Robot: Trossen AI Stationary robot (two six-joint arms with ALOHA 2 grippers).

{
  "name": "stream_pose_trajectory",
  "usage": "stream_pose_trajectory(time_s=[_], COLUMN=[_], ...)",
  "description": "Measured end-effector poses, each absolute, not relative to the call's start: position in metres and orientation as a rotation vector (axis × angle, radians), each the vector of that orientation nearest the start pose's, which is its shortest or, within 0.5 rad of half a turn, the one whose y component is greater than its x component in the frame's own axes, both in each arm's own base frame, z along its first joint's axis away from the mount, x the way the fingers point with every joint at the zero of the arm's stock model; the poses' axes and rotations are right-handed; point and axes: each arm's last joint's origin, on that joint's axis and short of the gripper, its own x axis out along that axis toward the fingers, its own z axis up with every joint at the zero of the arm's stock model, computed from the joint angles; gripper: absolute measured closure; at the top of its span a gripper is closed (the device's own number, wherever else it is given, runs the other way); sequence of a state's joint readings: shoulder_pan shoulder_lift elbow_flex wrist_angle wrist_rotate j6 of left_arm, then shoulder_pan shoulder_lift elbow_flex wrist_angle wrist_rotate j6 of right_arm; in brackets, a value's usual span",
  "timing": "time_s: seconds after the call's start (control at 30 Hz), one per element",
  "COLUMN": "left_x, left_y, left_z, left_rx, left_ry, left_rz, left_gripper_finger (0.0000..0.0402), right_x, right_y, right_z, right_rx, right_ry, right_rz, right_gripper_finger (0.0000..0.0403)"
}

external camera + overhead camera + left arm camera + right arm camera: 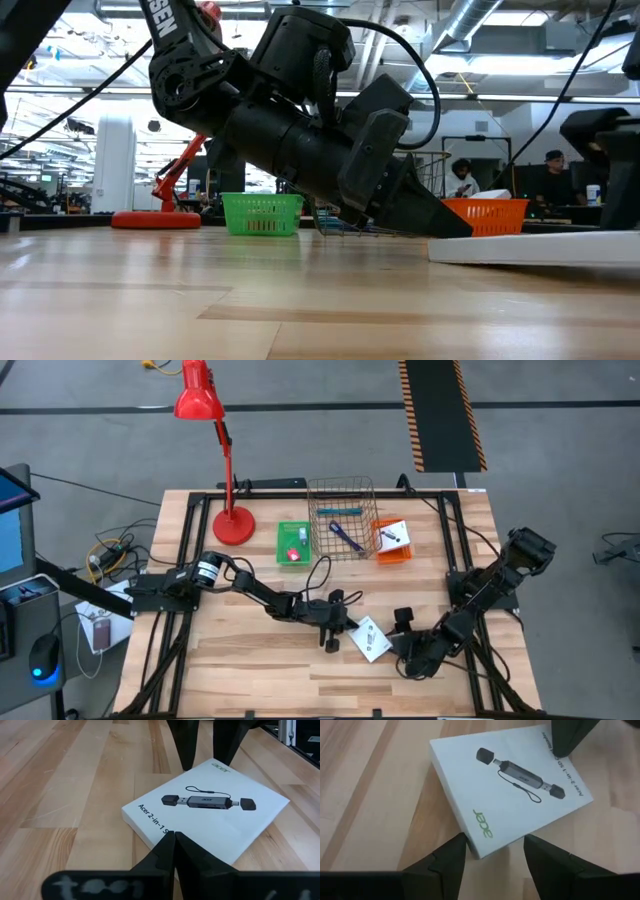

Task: Pick and place items into bin
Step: Put the white box into the orange bin

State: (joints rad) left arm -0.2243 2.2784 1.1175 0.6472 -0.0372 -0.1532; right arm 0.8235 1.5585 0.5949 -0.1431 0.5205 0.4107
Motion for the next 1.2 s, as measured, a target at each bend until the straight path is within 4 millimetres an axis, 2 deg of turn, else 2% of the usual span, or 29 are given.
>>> stream_pose_trajectory(time_s=[0.7, 1.2], left_x=[0.418, 0.417], left_y=[-0.094, -0.094], left_z=[0.056, 0.056], left_rx=[-0.083, -0.082], left_ry=[0.522, 0.521], left_rz=[-0.145, -0.138], left_gripper_finger=[0.0402, 0.0402], right_x=[0.181, 0.193], right_y=[0.170, 0.179], right_z=[0.120, 0.137], right_rx=[-0.438, -0.525], right_ry=[0.842, 0.738], right_rz=[0.065, 0.017], right_gripper_finger=[0.0209, 0.0209])
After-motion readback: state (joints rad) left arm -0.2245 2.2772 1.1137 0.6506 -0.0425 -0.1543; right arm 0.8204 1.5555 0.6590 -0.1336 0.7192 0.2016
